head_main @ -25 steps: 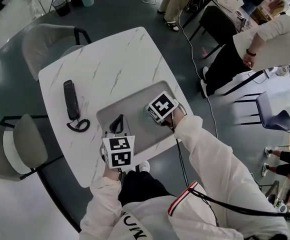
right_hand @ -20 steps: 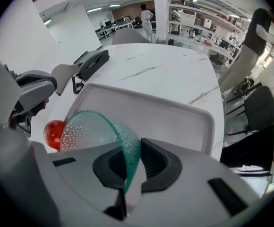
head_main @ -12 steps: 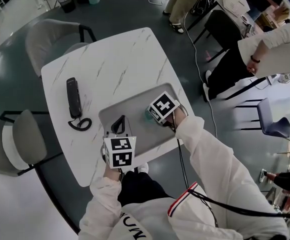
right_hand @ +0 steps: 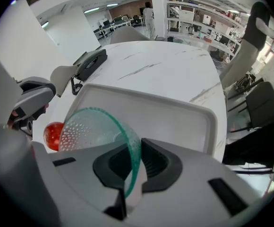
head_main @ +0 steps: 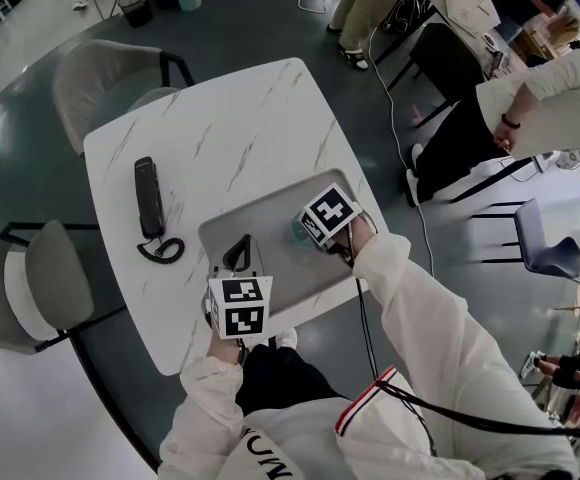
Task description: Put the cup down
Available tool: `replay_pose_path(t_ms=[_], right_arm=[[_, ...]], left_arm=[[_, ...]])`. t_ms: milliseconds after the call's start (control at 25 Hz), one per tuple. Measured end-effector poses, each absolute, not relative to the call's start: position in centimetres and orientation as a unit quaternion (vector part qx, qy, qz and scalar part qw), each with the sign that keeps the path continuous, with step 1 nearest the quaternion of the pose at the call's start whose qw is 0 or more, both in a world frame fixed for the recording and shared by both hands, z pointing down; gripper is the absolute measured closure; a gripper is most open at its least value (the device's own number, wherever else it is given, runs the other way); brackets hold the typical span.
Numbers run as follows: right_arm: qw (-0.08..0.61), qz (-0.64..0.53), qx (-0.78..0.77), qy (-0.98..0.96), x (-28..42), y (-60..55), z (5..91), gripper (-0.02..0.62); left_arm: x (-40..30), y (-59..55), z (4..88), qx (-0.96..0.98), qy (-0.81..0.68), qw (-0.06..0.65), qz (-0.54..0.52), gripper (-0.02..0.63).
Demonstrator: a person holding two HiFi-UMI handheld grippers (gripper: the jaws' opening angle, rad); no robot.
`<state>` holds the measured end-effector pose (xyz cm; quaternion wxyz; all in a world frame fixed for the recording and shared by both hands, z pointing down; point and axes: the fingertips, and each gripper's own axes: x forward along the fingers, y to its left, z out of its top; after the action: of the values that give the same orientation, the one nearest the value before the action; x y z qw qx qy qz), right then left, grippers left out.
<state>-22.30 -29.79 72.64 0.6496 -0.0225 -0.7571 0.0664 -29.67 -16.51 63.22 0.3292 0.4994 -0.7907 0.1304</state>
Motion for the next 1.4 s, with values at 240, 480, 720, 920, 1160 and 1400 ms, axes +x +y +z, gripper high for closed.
replay_pose_path(t_ms=[240, 480, 720, 920, 1160, 1400], right_arm=[[0.646, 0.074, -0.018, -0.760, -22.2, -29.9, 72.8, 0.575], [0.639, 0.078, -0.019, -0.765, -22.3, -30.0, 72.8, 0.575], [0.634, 0.070, -0.018, -0.770, -22.6, -30.3, 72.5, 0.575], [0.631, 0.069, -0.029, -0.772, -22.8, -30.0, 72.2, 0.575], [0.632, 0.068, -0.032, -0.771, -23.0, -30.1, 72.2, 0.545], [0.628, 0.081, -0.033, -0.773, -23.2, -30.0, 72.4, 0.511]], left_arm=[[-29.6, -16.4, 63.5, 0.501, -0.789, 0.329, 0.134, 0.598], [-29.2, -16.7, 63.8, 0.504, -0.785, 0.333, 0.135, 0.598], [-28.9, -16.9, 63.9, 0.506, -0.783, 0.335, 0.137, 0.598], [-29.0, -17.0, 63.9, 0.505, -0.782, 0.338, 0.136, 0.598], [-28.9, -17.1, 64.0, 0.506, -0.781, 0.340, 0.136, 0.598], [-29.0, -17.2, 64.4, 0.506, -0.780, 0.342, 0.136, 0.598]])
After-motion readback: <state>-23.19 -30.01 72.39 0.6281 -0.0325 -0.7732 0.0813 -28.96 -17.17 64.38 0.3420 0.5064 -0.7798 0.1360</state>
